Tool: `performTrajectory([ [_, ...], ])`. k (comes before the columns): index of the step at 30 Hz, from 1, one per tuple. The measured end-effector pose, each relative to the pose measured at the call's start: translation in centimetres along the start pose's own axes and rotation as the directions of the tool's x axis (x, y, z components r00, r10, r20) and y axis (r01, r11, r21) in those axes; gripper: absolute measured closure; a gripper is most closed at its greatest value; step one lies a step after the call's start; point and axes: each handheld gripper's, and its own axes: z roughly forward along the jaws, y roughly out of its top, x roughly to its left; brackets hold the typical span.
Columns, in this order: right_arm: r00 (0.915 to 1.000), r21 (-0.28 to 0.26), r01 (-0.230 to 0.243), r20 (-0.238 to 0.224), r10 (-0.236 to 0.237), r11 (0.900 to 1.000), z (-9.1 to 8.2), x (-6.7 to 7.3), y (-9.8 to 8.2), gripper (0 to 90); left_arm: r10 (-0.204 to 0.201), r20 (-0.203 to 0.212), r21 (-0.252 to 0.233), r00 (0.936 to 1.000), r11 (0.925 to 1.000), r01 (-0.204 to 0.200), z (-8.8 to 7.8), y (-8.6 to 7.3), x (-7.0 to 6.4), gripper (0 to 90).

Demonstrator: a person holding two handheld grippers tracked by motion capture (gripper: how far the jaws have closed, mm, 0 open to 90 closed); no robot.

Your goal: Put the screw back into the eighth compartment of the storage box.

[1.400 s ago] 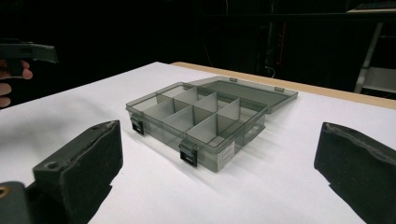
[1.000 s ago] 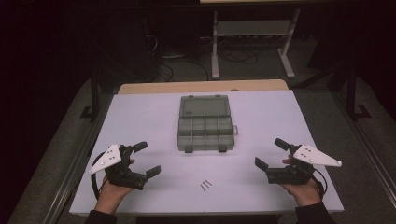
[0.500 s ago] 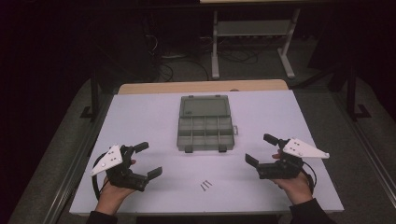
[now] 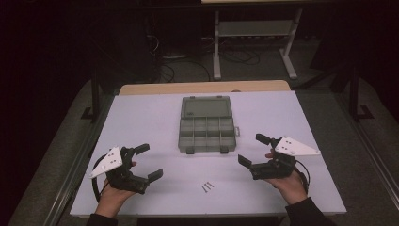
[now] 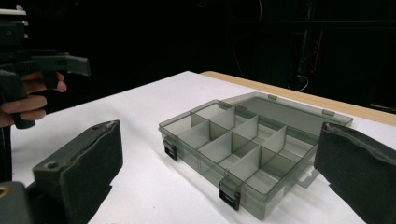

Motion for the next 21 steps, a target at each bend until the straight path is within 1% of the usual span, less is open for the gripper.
performTrajectory([
  [3, 1.0000, -0.001, -0.003, -0.010, 0.003, 1.000, 0.3, 0.1, 0.1, 0.5, -0.003, 0.003, -0.008, 1.0000, 1.0000, 0.003, 0.0, 0.0, -0.1, 0.0],
  [7, 0.9997, -0.001, -0.002, -0.025, 0.002, 1.000, 0.7, 0.3, 0.3, 0.5, 0.004, 0.000, -0.008, 1.0000, 1.0000, -0.004, -0.1, 0.1, 0.0, 0.0],
  [11, 0.9993, -0.003, -0.002, -0.039, 0.002, 1.000, 1.2, 0.6, 0.4, 0.5, 0.003, 0.004, -0.017, 1.0000, 0.9998, -0.003, -0.1, 0.2, 0.0, 0.0],
  [18, 0.9982, 0.005, 0.009, -0.059, -0.008, 1.000, 2.0, 1.1, 0.7, 0.5, -0.007, 0.008, -0.022, 0.9999, 0.9997, 0.007, -0.1, 0.1, 0.0, 0.0],
  [19, 0.9979, 0.005, 0.016, -0.062, -0.015, 1.000, 2.1, 1.2, 0.8, 0.5, 0.000, 0.008, -0.017, 1.0000, 0.9999, 0.000, -0.1, 0.1, 0.0, 0.0],
  [21, 0.9972, 0.009, 0.018, -0.073, -0.017, 1.000, 2.4, 1.3, 0.8, 0.5, -0.001, 0.008, -0.016, 1.0000, 0.9999, 0.001, 0.0, 0.1, 0.0, 0.0],
])
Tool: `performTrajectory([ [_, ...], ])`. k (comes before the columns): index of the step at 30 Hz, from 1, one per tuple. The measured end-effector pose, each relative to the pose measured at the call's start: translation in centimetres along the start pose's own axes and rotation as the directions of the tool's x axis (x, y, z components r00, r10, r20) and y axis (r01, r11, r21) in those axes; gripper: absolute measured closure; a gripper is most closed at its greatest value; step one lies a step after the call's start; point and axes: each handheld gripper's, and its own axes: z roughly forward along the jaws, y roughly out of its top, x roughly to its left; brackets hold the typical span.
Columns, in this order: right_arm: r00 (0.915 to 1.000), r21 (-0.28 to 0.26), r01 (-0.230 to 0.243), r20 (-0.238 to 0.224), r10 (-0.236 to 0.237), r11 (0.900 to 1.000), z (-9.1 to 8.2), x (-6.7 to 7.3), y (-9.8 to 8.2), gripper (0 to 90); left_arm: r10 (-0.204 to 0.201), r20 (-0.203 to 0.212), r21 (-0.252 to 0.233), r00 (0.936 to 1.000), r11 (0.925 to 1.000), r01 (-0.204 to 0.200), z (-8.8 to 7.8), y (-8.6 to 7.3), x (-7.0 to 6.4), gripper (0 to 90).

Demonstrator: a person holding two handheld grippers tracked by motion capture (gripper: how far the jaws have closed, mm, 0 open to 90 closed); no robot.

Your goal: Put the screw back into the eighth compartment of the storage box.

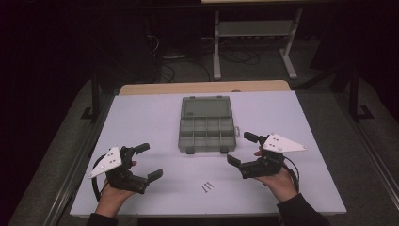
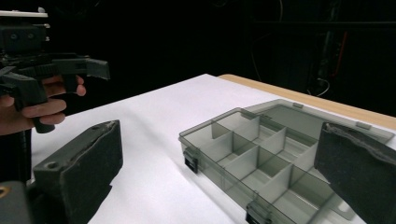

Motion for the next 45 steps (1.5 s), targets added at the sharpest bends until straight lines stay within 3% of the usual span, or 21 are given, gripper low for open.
performTrajectory([
  [16, 0.9984, 0.041, 0.006, -0.057, -0.004, 0.999, 1.6, 0.9, 0.0, 0.5, 0.006, 0.004, 0.000, 1.0000, 1.0000, -0.006, 0.0, 0.1, 0.0, 0.0],
  [24, 0.9951, 0.069, 0.024, -0.098, -0.017, 0.997, 2.8, 1.9, -0.1, 0.5, 0.009, -0.003, -0.021, 1.0000, 0.9997, -0.009, -0.1, 0.3, 0.1, 0.0],
  [34, 0.9896, 0.109, 0.038, -0.142, -0.022, 0.993, 4.6, 2.6, -0.1, 0.5, 0.012, -0.005, -0.008, 0.9999, 0.9999, -0.012, -0.1, 0.5, 0.0, 0.0],
  [40, 0.9887, 0.148, 0.045, -0.148, -0.023, 0.988, 5.4, 2.8, -0.3, 0.6, 0.001, -0.007, 0.003, 1.0000, 1.0000, -0.001, -0.2, 0.3, 0.0, 0.0],
  [45, 0.9874, 0.228, 0.064, -0.156, -0.028, 0.972, 5.7, 3.2, -0.5, 1.1, -0.009, -0.005, 0.014, 0.9999, 0.9999, 0.009, -0.1, -0.1, 0.2, 0.0],
])
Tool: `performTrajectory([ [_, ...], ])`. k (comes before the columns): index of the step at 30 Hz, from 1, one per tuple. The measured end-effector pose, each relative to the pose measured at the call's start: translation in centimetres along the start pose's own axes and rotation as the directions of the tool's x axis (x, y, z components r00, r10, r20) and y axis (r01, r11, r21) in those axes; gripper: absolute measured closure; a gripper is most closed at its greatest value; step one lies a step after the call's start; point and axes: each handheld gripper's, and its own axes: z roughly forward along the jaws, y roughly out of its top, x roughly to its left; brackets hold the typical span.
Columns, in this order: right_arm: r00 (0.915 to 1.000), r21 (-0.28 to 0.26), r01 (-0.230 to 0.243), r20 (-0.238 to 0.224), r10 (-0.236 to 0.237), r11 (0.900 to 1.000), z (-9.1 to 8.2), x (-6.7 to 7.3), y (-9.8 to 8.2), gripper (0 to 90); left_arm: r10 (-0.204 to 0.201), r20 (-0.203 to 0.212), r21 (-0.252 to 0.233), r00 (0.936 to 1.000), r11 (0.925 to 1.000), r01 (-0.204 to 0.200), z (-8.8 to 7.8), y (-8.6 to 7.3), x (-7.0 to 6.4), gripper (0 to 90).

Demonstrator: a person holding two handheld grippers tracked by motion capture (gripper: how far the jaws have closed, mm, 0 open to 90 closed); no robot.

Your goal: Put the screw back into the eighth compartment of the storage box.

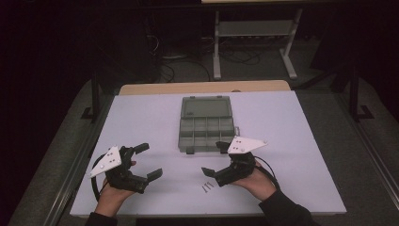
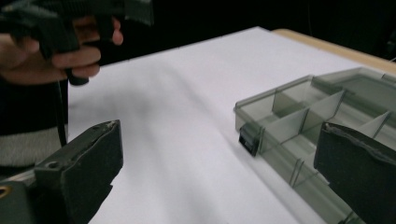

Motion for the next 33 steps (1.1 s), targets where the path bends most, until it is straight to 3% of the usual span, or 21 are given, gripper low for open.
performTrajectory([
  [10, 0.9999, 0.087, -0.010, -0.011, 0.011, 0.996, 0.0, -0.1, 0.0, 9.4, 0.001, -0.011, 0.004, 0.9999, 1.0000, -0.001, -0.1, -0.2, 0.3, 0.0],
  [16, 0.9993, 0.147, -0.034, -0.010, 0.036, 0.989, 0.2, -0.2, -0.2, 14.0, 0.003, -0.013, 0.005, 0.9999, 1.0000, -0.003, -0.2, -0.3, 0.4, 0.1],
  [17, 0.9989, 0.178, -0.044, -0.010, 0.047, 0.983, 0.4, -0.2, -0.3, 14.6, -0.004, -0.010, 0.005, 0.9999, 1.0000, 0.004, -0.1, -0.3, 0.3, 0.1],
  [22, 0.9984, 0.218, -0.052, -0.008, 0.056, 0.975, 0.7, -0.1, -0.5, 18.2, -0.001, -0.003, 0.009, 1.0000, 1.0000, 0.001, 0.0, -0.3, 0.2, 0.1],
  [29, 0.9990, 0.258, -0.038, -0.014, 0.043, 0.965, 1.0, 0.2, -0.7, 28.0, -0.002, 0.010, 0.022, 0.9999, 0.9998, 0.002, 0.3, -0.4, 0.0, 0.1],
  [33, 0.9990, 0.268, -0.020, -0.034, 0.030, 0.963, 1.2, 0.5, -1.0, 39.6, -0.004, 0.009, 0.023, 1.0000, 0.9997, 0.004, 0.4, -0.4, 0.0, 0.1],
])
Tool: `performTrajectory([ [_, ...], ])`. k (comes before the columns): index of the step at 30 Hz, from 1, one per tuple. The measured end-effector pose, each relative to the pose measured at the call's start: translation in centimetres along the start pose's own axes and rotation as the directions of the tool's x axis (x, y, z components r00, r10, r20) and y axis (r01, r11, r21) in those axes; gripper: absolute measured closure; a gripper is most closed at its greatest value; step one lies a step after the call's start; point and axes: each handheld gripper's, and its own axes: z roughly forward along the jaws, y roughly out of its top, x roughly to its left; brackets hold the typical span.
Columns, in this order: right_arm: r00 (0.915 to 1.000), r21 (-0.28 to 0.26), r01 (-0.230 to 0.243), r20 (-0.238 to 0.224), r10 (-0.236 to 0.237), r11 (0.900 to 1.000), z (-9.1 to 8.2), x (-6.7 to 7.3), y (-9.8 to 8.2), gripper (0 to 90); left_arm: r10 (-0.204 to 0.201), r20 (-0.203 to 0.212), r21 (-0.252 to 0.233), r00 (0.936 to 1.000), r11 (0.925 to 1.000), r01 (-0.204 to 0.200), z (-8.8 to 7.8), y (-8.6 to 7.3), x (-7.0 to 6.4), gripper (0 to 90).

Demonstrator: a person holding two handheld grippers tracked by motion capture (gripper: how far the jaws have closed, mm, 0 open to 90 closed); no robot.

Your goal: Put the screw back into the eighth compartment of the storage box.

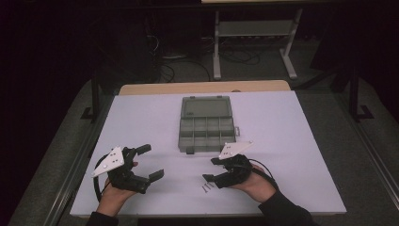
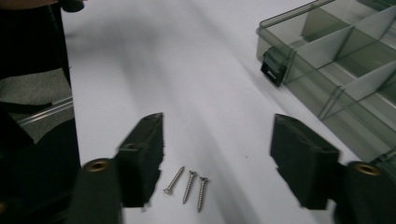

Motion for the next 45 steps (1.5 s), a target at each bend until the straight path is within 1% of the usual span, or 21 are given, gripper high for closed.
performTrajectory([
  [2, 0.9998, 0.009, 0.012, -0.015, -0.011, 1.000, 0.2, 0.0, -0.1, 43.8, 0.003, -0.002, 0.000, 1.0000, 1.0000, -0.003, 0.0, 0.0, 0.1, 0.1],
  [5, 0.9996, 0.041, 0.018, -0.020, -0.017, 0.999, 0.7, 0.1, -0.4, 49.5, 0.002, -0.007, -0.002, 1.0000, 1.0000, -0.002, -0.3, -0.1, 0.1, 0.1],
  [8, 0.9996, 0.069, 0.018, -0.023, -0.016, 0.997, 1.1, 0.1, -0.7, 53.8, -0.001, -0.006, -0.010, 1.0000, 1.0000, 0.001, -0.3, -0.1, 0.1, 0.1],
  [11, 0.9996, 0.100, 0.019, -0.020, -0.018, 0.995, 1.3, 0.1, -0.9, 57.7, 0.001, -0.004, -0.001, 1.0000, 1.0000, -0.001, -0.2, -0.1, 0.1, 0.1],
  [14, 0.9997, 0.109, 0.016, -0.019, -0.014, 0.994, 1.4, 0.0, -1.0, 61.9, 0.010, -0.006, 0.004, 0.9999, 0.9999, -0.010, -0.1, -0.1, 0.0, 0.1],
  [15, 0.9995, 0.118, 0.029, -0.011, -0.028, 0.993, 1.4, -0.1, -1.1, 62.7, 0.008, -0.005, 0.004, 1.0000, 1.0000, -0.008, -0.1, -0.1, 0.0, 0.1],
  [16, 0.9998, 0.119, 0.013, -0.014, -0.011, 0.993, 1.5, 0.1, -1.1, 63.7, 0.008, -0.004, 0.003, 1.0000, 1.0000, -0.008, -0.1, -0.1, -0.1, 0.1],
  [21, 0.9997, 0.142, 0.025, -0.010, -0.024, 0.990, 1.7, 0.1, -1.3, 68.6, 0.006, -0.002, 0.000, 1.0000, 1.0000, -0.006, -0.1, 0.0, -0.1, 0.1],
  [22, 0.9993, 0.151, 0.037, -0.005, -0.037, 0.988, 1.7, 0.0, -1.3, 69.5, 0.007, -0.003, 0.001, 1.0000, 1.0000, -0.007, -0.1, 0.0, -0.1, 0.1],
  [24, 0.9993, 0.156, 0.036, -0.003, -0.036, 0.987, 1.8, 0.0, -1.3, 69.9, 0.006, -0.004, 0.002, 1.0000, 1.0000, -0.006, -0.1, 0.0, -0.1, 0.1],
  [25, 0.9998, 0.155, 0.016, -0.014, -0.014, 0.988, 1.9, 0.1, -1.3, 70.6, 0.007, -0.005, 0.002, 1.0000, 1.0000, -0.007, -0.1, 0.0, 0.0, 0.1],
  [26, 0.9990, 0.170, 0.045, -0.012, -0.044, 0.984, 2.0, 0.0, -1.4, 71.4, 0.007, -0.004, 0.003, 1.0000, 1.0000, -0.007, -0.1, 0.0, 0.0, 0.1],
  [30, 0.9987, 0.186, 0.051, -0.018, -0.048, 0.981, 2.2, 0.1, -1.6, 73.5, 0.008, -0.002, 0.003, 1.0000, 1.0000, -0.008, -0.1, -0.1, 0.0, 0.1],
  [34, 0.9962, 0.197, 0.087, -0.020, -0.085, 0.977, 2.5, 0.0, -1.7, 76.1, 0.005, -0.002, 0.002, 1.0000, 1.0000, -0.005, -0.1, -0.1, 0.0, 0.1],
  [35, 0.9979, 0.204, 0.064, -0.023, -0.060, 0.977, 2.4, 0.2, -1.7, 76.9, 0.004, -0.001, 0.001, 1.0000, 1.0000, -0.004, -0.1, -0.1, 0.0, 0.1],
  [36, 0.9981, 0.206, 0.059, -0.028, -0.054, 0.977, 2.4, 0.2, -1.7, 77.5, 0.004, -0.002, 0.001, 1.0000, 1.0000, -0.004, -0.1, -0.1, 0.0, 0.1],
  [38, 0.9979, 0.215, 0.064, -0.021, -0.061, 0.974, 2.5, 0.2, -1.7, 78.0, 0.005, -0.001, 0.001, 1.0000, 1.0000, -0.005, -0.1, -0.1, 0.0, 0.1],
  [39, 0.9973, 0.219, 0.074, -0.017, -0.072, 0.973, 2.5, 0.1, -1.8, 78.7, 0.005, -0.001, 0.000, 1.0000, 1.0000, -0.005, -0.1, -0.1, 0.0, 0.1],
  [41, 0.9970, 0.225, 0.077, -0.014, -0.076, 0.971, 2.6, 0.0, -1.8, 79.1, 0.005, -0.001, 0.001, 1.0000, 1.0000, -0.005, -0.1, -0.1, 0.0, 0.1],
  [43, 0.9976, 0.227, 0.069, -0.021, -0.066, 0.972, 2.7, 0.1, -1.9, 79.3, 0.003, 0.000, 0.000, 1.0000, 1.0000, -0.003, -0.1, -0.1, 0.0, 0.1],
  [45, 0.9969, 0.227, 0.078, -0.023, -0.075, 0.971, 2.8, 0.1, -1.9, 79.5, 0.005, 0.000, 0.004, 1.0000, 1.0000, -0.005, 0.0, -0.1, 0.0, 0.1],
])
